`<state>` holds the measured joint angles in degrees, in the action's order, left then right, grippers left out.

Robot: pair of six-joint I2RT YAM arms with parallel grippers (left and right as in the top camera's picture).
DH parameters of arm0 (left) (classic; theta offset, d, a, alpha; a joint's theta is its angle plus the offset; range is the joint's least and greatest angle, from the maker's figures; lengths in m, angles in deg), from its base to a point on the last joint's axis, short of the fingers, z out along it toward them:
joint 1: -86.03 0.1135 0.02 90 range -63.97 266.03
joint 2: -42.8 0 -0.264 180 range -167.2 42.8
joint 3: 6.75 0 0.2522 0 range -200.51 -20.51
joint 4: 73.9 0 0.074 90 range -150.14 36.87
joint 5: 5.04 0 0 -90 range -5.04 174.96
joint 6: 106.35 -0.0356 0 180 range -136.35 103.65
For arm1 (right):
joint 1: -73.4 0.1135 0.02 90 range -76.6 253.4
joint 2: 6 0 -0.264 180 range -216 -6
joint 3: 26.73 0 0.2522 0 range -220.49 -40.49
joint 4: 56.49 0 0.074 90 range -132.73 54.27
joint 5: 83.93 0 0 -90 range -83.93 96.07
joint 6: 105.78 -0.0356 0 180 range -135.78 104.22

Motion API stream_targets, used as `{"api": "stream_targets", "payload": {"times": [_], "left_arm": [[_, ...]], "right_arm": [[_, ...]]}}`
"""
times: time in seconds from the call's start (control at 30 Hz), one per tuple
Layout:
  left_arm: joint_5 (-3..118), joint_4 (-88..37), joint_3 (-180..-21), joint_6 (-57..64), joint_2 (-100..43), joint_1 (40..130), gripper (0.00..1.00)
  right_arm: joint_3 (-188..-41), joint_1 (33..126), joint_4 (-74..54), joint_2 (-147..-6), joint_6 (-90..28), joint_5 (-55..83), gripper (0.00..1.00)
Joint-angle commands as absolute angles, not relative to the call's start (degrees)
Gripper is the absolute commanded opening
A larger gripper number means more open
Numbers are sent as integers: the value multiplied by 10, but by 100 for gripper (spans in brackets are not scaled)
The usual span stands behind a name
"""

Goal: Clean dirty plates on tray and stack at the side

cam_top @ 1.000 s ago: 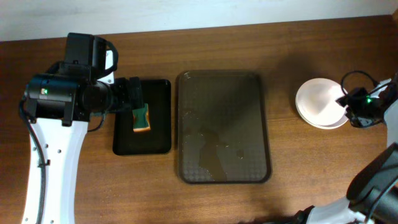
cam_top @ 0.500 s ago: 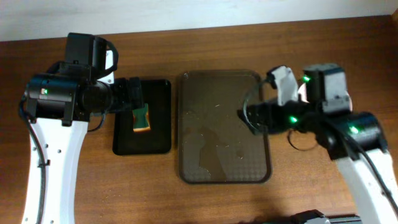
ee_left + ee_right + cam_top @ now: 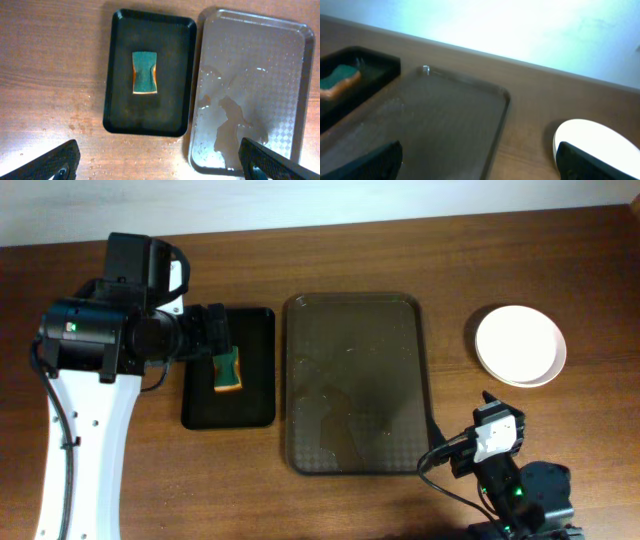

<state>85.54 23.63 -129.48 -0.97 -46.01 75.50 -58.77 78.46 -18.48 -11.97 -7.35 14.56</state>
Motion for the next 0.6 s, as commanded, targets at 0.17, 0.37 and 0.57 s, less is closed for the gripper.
{"api": "stream_targets", "payload": {"times": [0.17,0.37,0.57], "left_arm": [[851,235,-1296,-17,-457,754,100],[851,235,-1296,-17,-457,754,100],[851,235,-1296,-17,-457,754,100]], "right_arm": [[-408,782,-391,-62,-70,137,98],[-408,782,-391,-63,-70,137,98],[-408,782,-391,-63,-70,137,98]]}}
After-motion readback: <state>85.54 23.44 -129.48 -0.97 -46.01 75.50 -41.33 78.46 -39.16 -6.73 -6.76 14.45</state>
